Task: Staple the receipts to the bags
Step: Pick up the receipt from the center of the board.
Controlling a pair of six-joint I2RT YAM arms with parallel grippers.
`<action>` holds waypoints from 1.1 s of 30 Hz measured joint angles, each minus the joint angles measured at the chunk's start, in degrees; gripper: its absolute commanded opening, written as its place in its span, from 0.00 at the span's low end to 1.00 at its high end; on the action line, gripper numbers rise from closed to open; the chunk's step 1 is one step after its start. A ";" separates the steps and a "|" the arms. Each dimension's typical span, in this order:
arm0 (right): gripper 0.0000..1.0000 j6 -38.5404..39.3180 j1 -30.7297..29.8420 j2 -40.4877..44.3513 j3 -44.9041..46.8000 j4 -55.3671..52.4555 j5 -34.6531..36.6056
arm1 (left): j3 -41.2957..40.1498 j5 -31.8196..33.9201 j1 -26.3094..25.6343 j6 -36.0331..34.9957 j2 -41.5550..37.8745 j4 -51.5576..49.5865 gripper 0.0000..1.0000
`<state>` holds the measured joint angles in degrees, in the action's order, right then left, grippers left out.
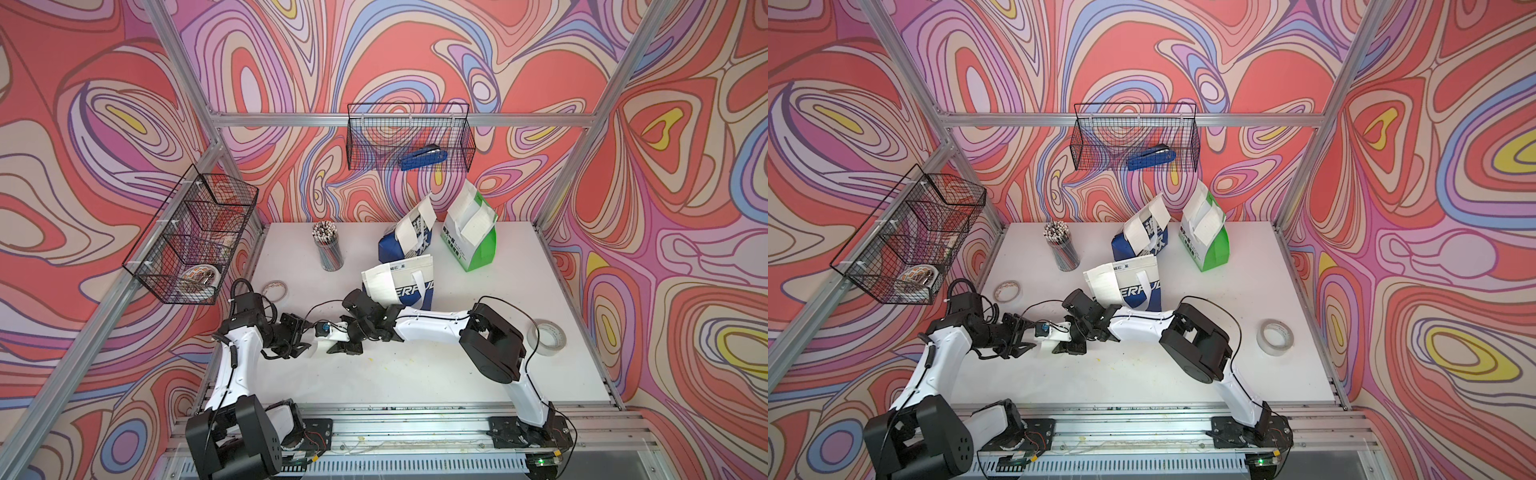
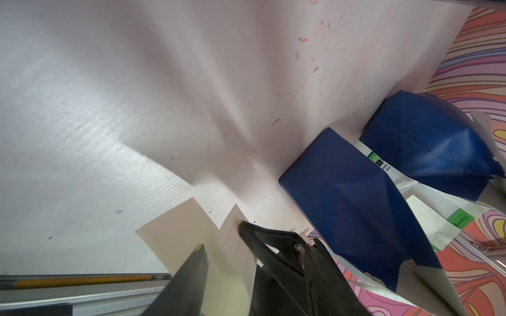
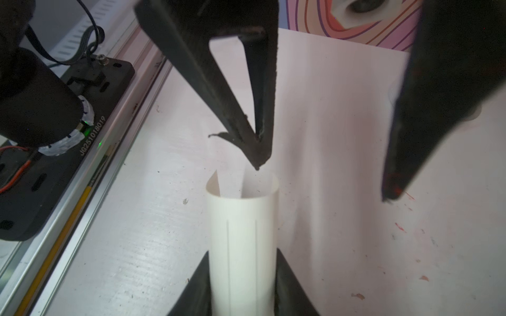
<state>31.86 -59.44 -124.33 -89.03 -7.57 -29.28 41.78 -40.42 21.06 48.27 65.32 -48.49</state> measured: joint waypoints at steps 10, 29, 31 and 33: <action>0.34 -2.99 -0.04 0.00 -0.46 2.32 -2.93 | -3.15 -2.21 -0.52 1.99 0.94 4.11 0.10; 0.87 -17.11 -0.31 35.12 34.51 36.65 11.15 | -1.33 -19.28 -7.52 -0.57 -16.98 25.27 0.00; 0.96 -19.76 0.09 40.02 39.58 42.10 13.46 | -1.14 -21.07 -9.31 2.84 -18.40 33.94 0.00; 0.98 -22.86 0.92 43.74 44.09 46.86 15.30 | -0.22 -22.69 -11.50 6.51 -18.14 42.60 0.00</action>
<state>8.99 -58.52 -80.60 -44.95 39.29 -13.98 41.56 -63.11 9.56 54.78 47.18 -5.89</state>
